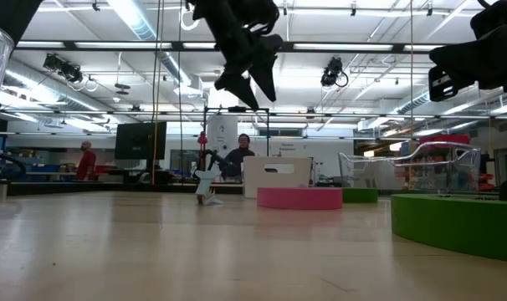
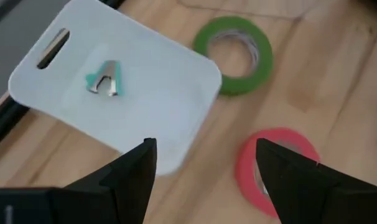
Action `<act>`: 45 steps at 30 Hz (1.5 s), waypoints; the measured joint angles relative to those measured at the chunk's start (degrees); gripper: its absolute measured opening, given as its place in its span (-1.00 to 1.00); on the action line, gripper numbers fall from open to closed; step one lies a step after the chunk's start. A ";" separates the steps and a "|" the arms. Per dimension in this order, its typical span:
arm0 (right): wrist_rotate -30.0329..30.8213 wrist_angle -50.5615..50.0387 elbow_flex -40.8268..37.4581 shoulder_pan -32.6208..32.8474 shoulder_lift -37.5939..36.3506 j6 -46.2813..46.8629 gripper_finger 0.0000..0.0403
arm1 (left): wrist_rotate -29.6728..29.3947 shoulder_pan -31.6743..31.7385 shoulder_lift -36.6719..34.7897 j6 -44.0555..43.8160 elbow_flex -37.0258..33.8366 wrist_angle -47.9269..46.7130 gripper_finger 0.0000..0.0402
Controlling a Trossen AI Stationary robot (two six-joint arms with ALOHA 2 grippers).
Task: Pick and place Stapler, Stapler remover, tape
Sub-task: Put the gray staple remover into the white bin
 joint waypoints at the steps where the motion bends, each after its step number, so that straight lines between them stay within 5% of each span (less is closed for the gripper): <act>1: -0.01 0.00 -0.01 0.00 0.00 0.00 -0.90 | -0.64 -0.76 -0.08 -0.84 0.00 0.02 0.38; 15: 0.00 0.01 0.00 0.00 0.00 0.00 -0.90 | -1.56 -12.49 -0.08 -3.28 -0.02 -6.55 0.38; 25: 0.00 0.00 0.00 0.00 0.00 0.00 -0.90 | -1.63 -20.16 -0.02 -17.64 -0.02 -7.64 0.38; 39: 0.00 0.01 -0.01 0.00 0.00 0.00 -0.90 | -6.33 -26.93 0.00 -19.57 -0.04 -12.56 0.38; 45: 0.00 0.01 0.00 0.00 0.00 0.00 -0.90 | -9.93 -27.56 0.02 -29.71 -0.09 -21.03 0.38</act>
